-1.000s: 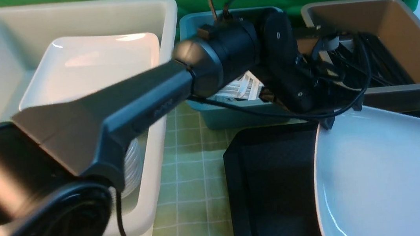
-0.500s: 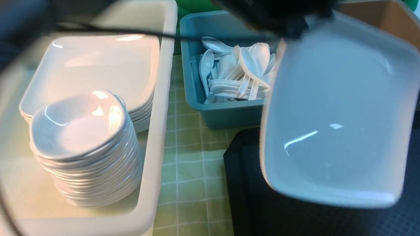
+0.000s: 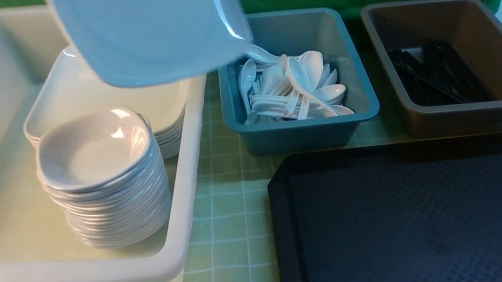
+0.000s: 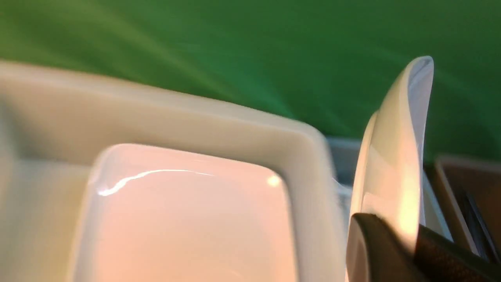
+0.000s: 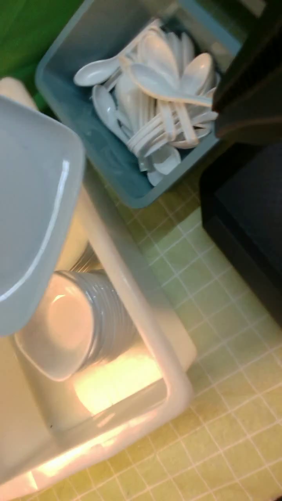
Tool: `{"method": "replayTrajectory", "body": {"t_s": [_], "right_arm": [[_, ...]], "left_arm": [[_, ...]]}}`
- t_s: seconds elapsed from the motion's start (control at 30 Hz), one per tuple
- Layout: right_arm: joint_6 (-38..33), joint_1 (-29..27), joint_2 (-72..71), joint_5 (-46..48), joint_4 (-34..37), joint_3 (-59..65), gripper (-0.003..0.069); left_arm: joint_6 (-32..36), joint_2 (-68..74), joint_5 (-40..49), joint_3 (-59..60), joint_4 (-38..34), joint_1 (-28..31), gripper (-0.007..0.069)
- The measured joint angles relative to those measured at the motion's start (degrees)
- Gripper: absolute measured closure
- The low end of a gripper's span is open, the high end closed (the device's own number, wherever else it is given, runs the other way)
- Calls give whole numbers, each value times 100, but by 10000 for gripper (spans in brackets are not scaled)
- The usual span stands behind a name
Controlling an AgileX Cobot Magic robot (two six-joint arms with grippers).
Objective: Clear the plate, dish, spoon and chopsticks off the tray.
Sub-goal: Use the left arm to put the plate into the large storage box on the left
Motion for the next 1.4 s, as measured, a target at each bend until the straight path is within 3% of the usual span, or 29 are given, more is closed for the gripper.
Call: {"method": "replayTrajectory", "body": {"t_s": [0.07,0.2,0.4,0.57,0.73,1.0,1.27,1.3,1.4], "right_arm": [[72,177,196,0,-109,-202,648],[224,663,764,12,-318,-985,648],[272,1078,1325,-28,-358,-1625,648],[366,1246,1659,0,-376,-1808,648],[384,1328,1738,48,-387,-1825,648],[578,1355,1738,61,-373,-1864,648],[686,1355,1738,65,-274,-1867,648],[686,1355,1738,65,-274,-1867,648],[737,1355,1738,65,-267,-1867,648]], "left_arm": [[9,-8,-179,253,-210,248,620],[157,1,-1438,1596,-1153,864,620],[303,7,-3105,2937,-2039,745,619],[48,12,-4020,3505,-2149,530,619],[-53,129,-4387,3748,-2076,276,619],[-225,444,-4181,3798,-1894,88,602],[-505,479,-3570,3835,-1200,83,392],[-564,479,-3388,3835,-1011,78,320],[-652,416,-3153,3841,-675,78,205]]}}
